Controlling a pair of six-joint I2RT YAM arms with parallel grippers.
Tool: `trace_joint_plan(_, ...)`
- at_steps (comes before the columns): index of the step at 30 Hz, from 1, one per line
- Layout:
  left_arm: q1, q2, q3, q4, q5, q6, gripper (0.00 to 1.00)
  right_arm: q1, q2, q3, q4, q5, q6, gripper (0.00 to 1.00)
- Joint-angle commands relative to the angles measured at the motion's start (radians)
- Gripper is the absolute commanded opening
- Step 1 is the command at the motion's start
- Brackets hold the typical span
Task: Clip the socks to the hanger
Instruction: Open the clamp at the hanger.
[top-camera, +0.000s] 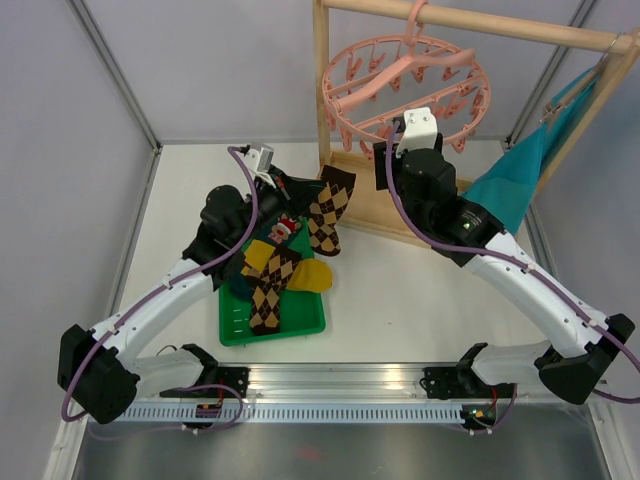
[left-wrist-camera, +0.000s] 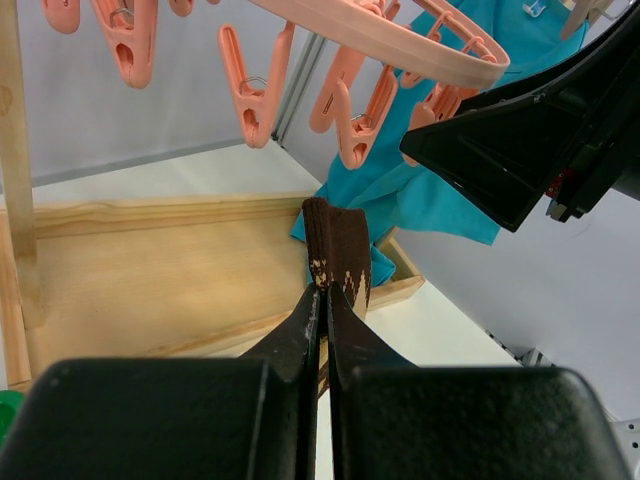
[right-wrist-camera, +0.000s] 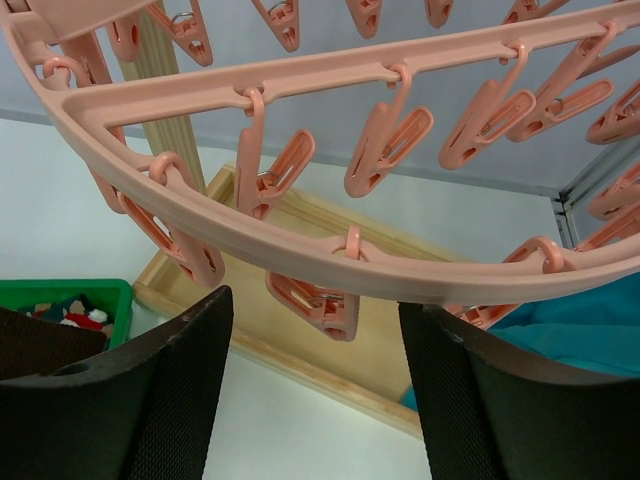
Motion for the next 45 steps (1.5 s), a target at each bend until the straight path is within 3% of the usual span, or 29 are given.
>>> trace_joint_plan(1,-0.004,-0.007,0.039,0.037,0.019,0.010,0.02,0.002,0.008,0.029,0.036,0.033,-0.017,0.72)
trace_joint_plan(8,-0.004,-0.004,0.039,0.039,0.023,0.009,0.02,0.002,0.016,0.040,0.038,0.042,-0.018,0.68)
trace_joint_plan(14,-0.006,0.000,0.038,0.051,0.032,0.004,0.02,0.002,0.011,0.044,0.044,0.046,-0.017,0.58)
trace_joint_plan(20,-0.013,0.008,0.036,0.065,0.034,0.001,0.02,0.002,0.005,0.043,0.046,0.039,-0.015,0.39)
trace_joint_plan(30,-0.049,0.048,0.032,0.120,0.019,0.003,0.02,0.002,-0.004,0.044,0.038,0.023,0.029,0.20)
trace_joint_plan(37,-0.137,0.100,-0.027,0.313,-0.107,0.101,0.02,0.002,0.005,0.076,-0.022,0.027,0.126,0.00)
trace_joint_plan(45,-0.237,0.215,-0.059,0.485,-0.279,0.208,0.02,0.002,-0.009,0.090,-0.040,0.006,0.177,0.00)
